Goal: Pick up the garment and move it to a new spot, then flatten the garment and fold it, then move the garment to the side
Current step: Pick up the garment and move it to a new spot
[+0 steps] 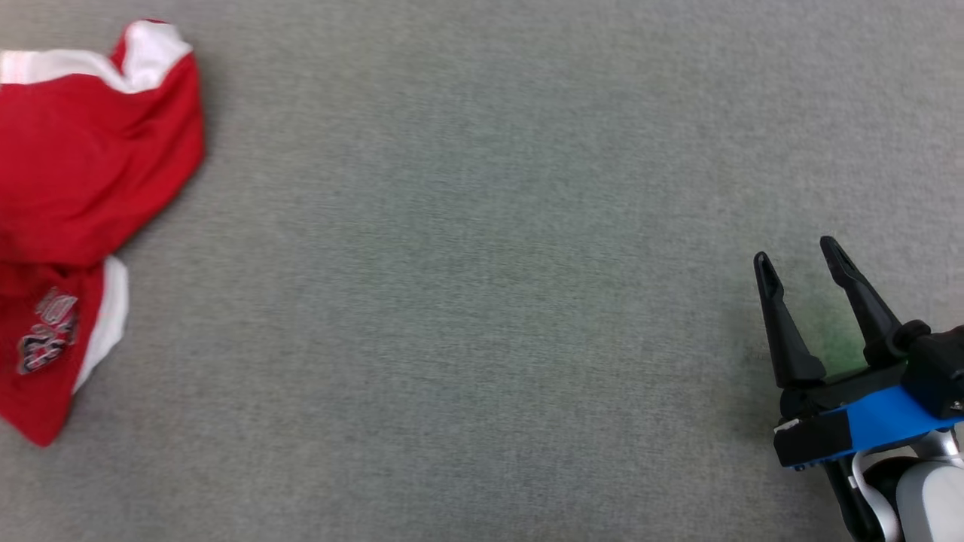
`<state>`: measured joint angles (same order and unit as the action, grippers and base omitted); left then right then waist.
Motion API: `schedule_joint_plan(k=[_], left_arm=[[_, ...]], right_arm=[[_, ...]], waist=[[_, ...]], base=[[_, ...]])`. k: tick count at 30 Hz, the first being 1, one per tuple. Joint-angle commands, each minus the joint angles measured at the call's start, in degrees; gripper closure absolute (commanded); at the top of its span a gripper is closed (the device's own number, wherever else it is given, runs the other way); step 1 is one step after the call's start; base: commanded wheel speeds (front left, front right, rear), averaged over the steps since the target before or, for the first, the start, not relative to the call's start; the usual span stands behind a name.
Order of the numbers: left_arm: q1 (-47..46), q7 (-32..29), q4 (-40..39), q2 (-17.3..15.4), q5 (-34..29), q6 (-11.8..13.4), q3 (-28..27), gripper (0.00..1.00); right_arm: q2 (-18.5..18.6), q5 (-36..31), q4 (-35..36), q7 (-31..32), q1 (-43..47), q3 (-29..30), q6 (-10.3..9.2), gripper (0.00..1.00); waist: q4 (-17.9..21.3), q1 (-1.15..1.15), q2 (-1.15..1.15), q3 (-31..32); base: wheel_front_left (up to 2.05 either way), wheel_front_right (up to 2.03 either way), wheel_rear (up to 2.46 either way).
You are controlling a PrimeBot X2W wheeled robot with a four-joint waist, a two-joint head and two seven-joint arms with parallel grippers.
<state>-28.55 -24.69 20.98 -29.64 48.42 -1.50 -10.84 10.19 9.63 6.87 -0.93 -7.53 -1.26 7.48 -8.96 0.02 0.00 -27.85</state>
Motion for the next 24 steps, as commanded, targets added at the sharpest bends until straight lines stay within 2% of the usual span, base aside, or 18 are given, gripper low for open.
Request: schedule_joint_plan(k=[1,8,11,12,13,14,15,20,24], left_arm=[[-1.5,-1.5,1.7,0.4,0.9,0.7,0.0,0.0],[-2.9,-6.3,7.6,1.1,1.5,4.3,1.3,0.0],[-1.7,-11.2,10.7,1.7,1.8,5.2,3.2,0.0],[-1.5,-12.9,11.2,1.8,2.1,4.8,3.9,0.06],[-1.3,-13.5,11.2,1.8,2.1,4.6,4.4,0.63],[-1.1,-13.7,11.0,1.6,1.9,4.2,4.6,0.92],[-0.8,-14.0,10.8,1.4,2.0,3.7,4.8,1.0],[-0.6,-11.9,8.7,-0.2,1.4,1.8,4.6,1.0],[-1.3,-9.7,5.4,-3.0,0.4,0.1,3.9,1.0]], right_arm=[[-0.4,-0.4,0.3,-0.5,-0.2,0.2,0.03,0.0],[-1.1,-0.1,0.3,-1.7,-1.7,-0.5,0.03,0.0],[-1.3,-0.1,-0.1,-2.1,-1.7,-0.2,0.03,0.0],[-1.4,0.0,-0.3,-2.3,-1.7,-0.1,0.03,0.0],[-1.4,0.1,-0.5,-2.3,-1.6,0.0,0.03,0.0],[-1.6,0.2,-0.9,-2.5,-1.6,0.2,0.02,0.0],[-1.8,0.4,-1.1,-2.7,-1.6,0.2,0.03,0.0],[-2.1,0.3,-2.3,-3.3,-1.5,-0.3,0.03,0.0],[-2.5,0.6,-4.0,-4.0,-1.3,-0.8,0.02,0.0]], waist=[[4.1,-0.02,0.0,-4.0],[6.7,-0.02,0.0,-5.7],[7.3,-0.02,0.0,-5.4],[7.4,-0.02,0.0,-5.2],[7.4,-0.02,0.0,-4.9],[7.4,-0.02,0.0,-4.4],[7.4,-0.02,0.0,-4.1],[6.9,-0.02,0.0,-1.3],[6.4,-0.02,0.0,2.6]], base=[[0.0,0.0,0.0],[0.0,0.0,0.0],[0.0,0.0,0.0],[0.0,0.0,0.0],[0.0,0.0,0.0],[0.0,0.0,0.0],[0.0,0.0,0.0],[0.0,0.0,0.0],[0.0,0.0,0.0]])
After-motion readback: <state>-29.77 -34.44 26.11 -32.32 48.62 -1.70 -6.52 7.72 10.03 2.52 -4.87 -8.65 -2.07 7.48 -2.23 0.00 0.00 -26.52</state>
